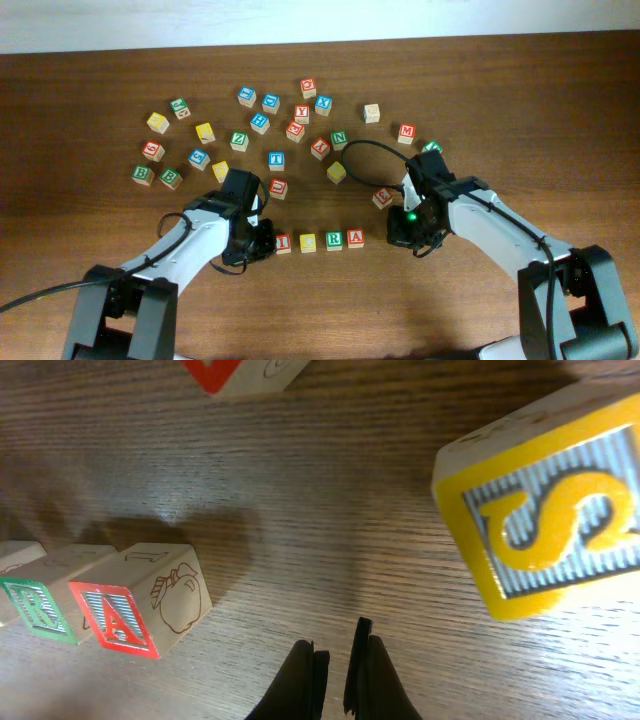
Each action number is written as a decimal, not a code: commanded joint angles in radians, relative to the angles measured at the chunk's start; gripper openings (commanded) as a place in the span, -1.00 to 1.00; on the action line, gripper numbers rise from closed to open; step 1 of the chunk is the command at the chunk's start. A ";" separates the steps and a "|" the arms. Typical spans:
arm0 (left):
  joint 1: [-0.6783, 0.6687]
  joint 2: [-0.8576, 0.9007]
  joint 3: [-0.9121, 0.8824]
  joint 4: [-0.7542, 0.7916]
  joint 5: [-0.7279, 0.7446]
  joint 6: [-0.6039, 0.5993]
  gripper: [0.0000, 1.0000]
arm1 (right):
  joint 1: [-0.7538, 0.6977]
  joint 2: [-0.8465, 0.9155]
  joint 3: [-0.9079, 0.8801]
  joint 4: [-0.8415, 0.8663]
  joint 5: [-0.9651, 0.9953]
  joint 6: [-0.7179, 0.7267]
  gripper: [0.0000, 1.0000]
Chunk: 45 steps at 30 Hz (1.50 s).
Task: Spell out ICRA
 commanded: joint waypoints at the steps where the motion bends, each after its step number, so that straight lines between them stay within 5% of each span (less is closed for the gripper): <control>1: 0.003 0.026 -0.011 0.016 0.018 0.032 -0.81 | 0.013 0.000 -0.010 0.020 -0.027 0.018 -0.92; 8: 0.003 0.026 -0.011 0.047 0.016 0.053 -0.78 | 0.183 0.000 -0.010 0.101 0.140 0.220 -0.92; 45: -0.055 0.027 -0.012 0.135 0.060 0.064 -0.78 | 0.248 0.116 -0.010 0.245 0.033 0.166 -0.92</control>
